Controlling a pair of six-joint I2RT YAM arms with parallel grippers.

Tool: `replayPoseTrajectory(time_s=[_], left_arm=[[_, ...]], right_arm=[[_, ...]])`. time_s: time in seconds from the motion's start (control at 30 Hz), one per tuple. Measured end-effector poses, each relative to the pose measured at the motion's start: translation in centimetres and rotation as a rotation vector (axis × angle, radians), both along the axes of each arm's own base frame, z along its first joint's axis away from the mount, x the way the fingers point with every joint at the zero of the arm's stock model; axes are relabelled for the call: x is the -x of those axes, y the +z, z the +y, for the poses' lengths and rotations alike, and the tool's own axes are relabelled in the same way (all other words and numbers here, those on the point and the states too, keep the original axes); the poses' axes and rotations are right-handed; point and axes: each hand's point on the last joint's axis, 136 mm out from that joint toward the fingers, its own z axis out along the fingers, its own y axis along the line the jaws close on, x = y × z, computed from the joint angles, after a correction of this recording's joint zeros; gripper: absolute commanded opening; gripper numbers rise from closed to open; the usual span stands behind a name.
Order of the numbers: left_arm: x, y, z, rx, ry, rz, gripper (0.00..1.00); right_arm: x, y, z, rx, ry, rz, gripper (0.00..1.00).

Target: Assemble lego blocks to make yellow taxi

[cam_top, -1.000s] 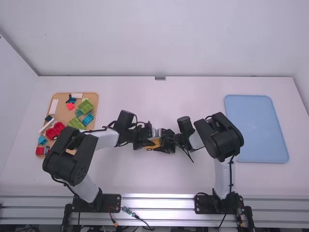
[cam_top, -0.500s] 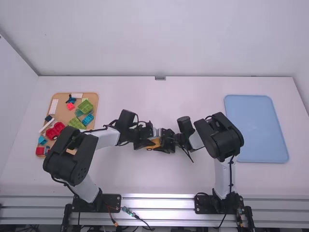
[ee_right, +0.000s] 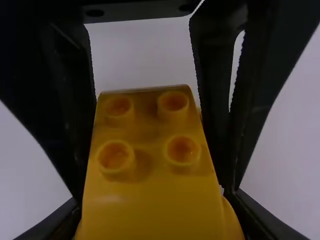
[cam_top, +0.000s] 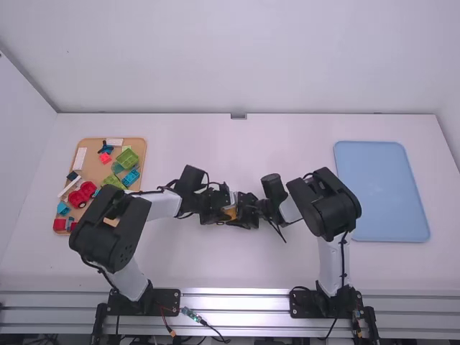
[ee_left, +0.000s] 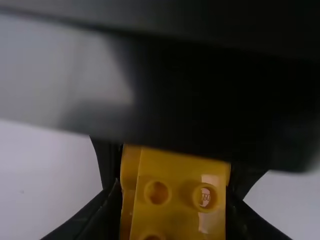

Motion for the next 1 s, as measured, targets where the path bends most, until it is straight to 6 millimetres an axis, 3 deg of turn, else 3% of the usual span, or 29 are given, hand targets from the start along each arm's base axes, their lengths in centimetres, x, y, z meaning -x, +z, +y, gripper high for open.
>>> replayPoseTrajectory(time_s=[0.33,0.5,0.53,0.57,0.6,0.77,0.83,0.87,0.9,1.0], left_arm=[[0.0,-0.1,0.2,-0.011,0.01,0.004,0.58],[-0.4,0.0,0.6,-0.029,0.029,-0.01,0.76],[-0.5,0.2,0.8,-0.037,0.036,-0.016,0.81],[-0.6,0.5,0.9,-0.041,0.04,-0.021,0.93],[-0.6,0.8,1.1,-0.044,0.047,-0.026,0.96],[-1.1,3.3,1.7,-0.047,0.076,-0.079,0.99],[-0.9,4.9,2.1,-0.059,0.075,-0.121,0.99],[-0.7,5.5,2.3,-0.066,0.07,-0.136,0.99],[-0.5,6.1,2.6,-0.069,0.063,-0.151,0.99],[-0.7,7.7,3.2,-0.053,0.066,-0.194,0.99]], right_arm=[[0.1,0.0,0.0,-0.001,0.002,0.0,0.24],[0.1,0.0,0.0,0.0,0.003,0.001,0.24],[0.1,0.0,0.0,0.0,0.003,0.0,0.24],[0.1,0.0,0.0,0.0,0.003,0.0,0.24],[0.1,0.0,0.0,0.0,0.003,0.001,0.26],[0.1,0.0,0.0,0.0,0.003,0.001,0.31],[0.1,0.0,0.0,0.0,0.003,0.0,0.49],[0.1,0.0,0.0,0.0,0.003,0.0,0.69],[0.1,0.0,0.0,0.0,0.003,0.0,0.77],[0.0,0.0,0.0,-0.002,0.004,-0.005,0.83]])
